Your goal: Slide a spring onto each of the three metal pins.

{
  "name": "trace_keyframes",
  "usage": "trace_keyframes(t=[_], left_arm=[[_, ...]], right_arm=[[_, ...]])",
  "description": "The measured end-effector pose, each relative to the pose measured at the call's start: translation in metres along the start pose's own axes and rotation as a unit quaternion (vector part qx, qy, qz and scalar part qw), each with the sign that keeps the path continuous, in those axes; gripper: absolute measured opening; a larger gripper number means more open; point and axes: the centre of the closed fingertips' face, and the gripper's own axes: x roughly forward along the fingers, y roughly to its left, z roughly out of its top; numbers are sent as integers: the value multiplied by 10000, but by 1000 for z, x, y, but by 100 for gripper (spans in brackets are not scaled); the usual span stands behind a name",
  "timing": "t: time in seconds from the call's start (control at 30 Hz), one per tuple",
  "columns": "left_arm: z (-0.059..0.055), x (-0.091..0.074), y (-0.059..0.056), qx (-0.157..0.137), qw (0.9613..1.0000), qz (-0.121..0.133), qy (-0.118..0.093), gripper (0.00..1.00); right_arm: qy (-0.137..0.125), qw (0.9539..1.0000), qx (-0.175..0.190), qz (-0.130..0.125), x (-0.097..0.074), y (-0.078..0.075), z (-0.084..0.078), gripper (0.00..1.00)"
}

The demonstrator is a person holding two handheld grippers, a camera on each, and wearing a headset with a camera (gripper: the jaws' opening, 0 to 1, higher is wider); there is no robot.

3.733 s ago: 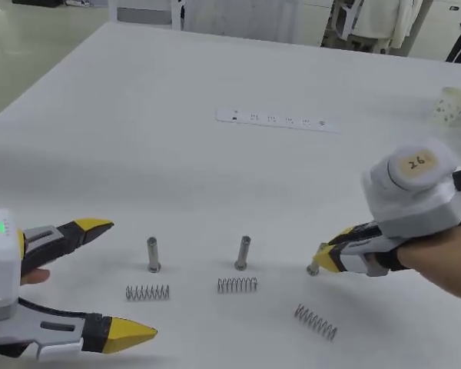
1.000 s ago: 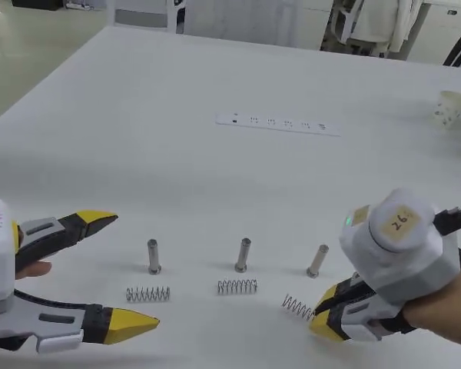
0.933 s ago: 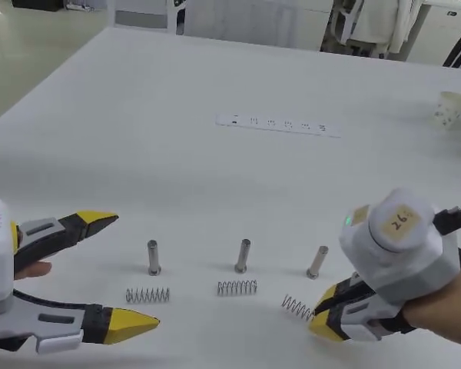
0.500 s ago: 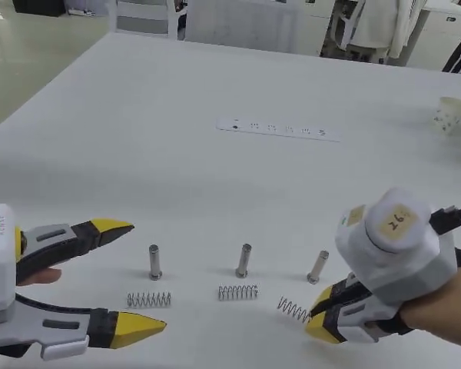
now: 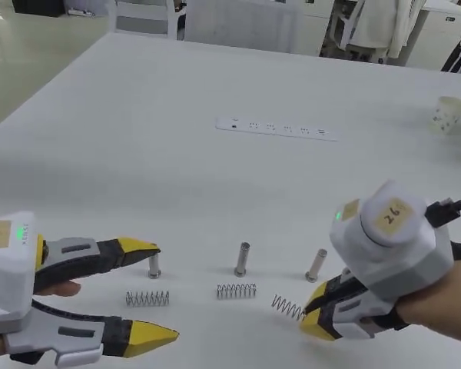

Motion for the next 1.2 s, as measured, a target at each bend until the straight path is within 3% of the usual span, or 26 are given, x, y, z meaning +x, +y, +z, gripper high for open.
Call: trace_keyframes(t=[0.33, 0.73, 1.2], left_arm=[[2, 13, -11, 107, 9993, -346, 67, 50], [4, 25, -17, 105, 9982, -580, 54, 43], [-3, 33, -30, 290, 9950, -936, 204, 32]], right_arm=[[20, 9999, -133, 98, 1, 6, 5, 8], [-68, 9989, -411, 232, 2, 16, 26, 8], [-2, 9931, -1038, 543, 14, 40, 52, 8]])
